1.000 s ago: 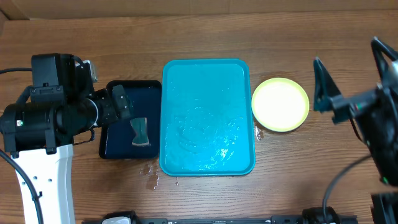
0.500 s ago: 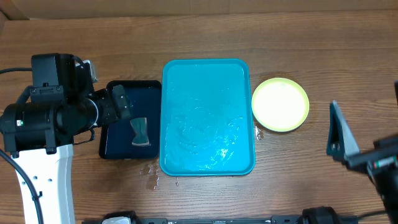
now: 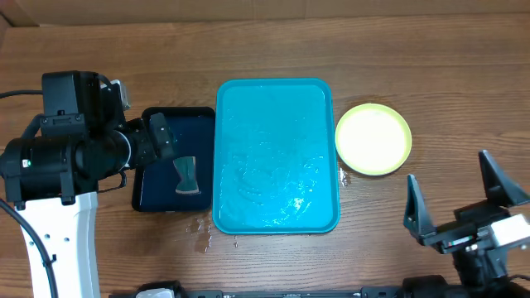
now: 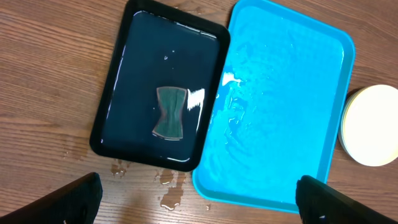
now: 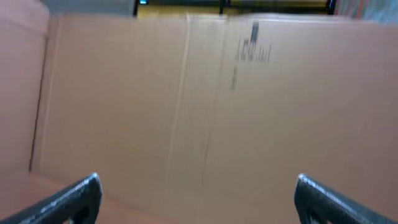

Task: Clean dirty plates on tray and stack at the side

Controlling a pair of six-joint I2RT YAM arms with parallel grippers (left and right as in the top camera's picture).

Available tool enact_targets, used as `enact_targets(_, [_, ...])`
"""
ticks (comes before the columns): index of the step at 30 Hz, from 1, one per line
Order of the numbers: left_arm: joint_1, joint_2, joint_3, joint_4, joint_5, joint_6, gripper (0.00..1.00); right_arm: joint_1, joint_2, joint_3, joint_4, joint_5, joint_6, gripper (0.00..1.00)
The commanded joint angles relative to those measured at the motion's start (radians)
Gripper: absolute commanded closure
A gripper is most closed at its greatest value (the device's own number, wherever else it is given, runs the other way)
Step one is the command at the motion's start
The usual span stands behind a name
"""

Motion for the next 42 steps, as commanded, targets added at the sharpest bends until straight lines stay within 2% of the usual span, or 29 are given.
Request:
enact_targets(1, [-0.002, 0.002, 0.002, 0.001, -0.003, -0.011, 0.0, 0.004, -0.078, -0.119, 0.141, -0.004, -0.004, 0.0])
enact_targets(5, [-0.002, 0.002, 0.002, 0.001, -0.003, -0.011, 0.0, 0.004, -0.138, -0.278, 0.424, 0.001, -0.004, 0.0])
enact_targets(7, [-0.002, 0.002, 0.002, 0.001, -0.003, -0.011, 0.0, 0.004, -0.138, -0.321, 0.486, 0.009, 0.003, 0.0])
enact_targets(13, [-0.002, 0.002, 0.002, 0.001, -0.003, -0.011, 0.0, 0.004, -0.138, -0.443, 0.484, 0.034, 0.013, 0.0])
enact_targets(21, [-0.002, 0.002, 0.002, 0.001, -0.003, -0.011, 0.0, -0.013, -0.138, -0.591, 0.479, 0.064, 0.111, 0.0])
enact_targets(27, [-0.002, 0.002, 0.002, 0.001, -0.003, -0.011, 0.0, -0.041, -0.138, -0.594, 0.312, 0.098, 0.166, 0.0])
enact_targets(33, [-0.002, 0.002, 0.002, 0.001, -0.003, -0.011, 0.0, -0.043, -0.138, -0.594, 0.037, 0.106, 0.163, 0.0])
enact_targets(42, [-0.002, 0.002, 0.002, 0.001, -0.004, -0.011, 0.0, -0.042, -0.123, -0.594, 0.047, 0.105, 0.163, 0.0])
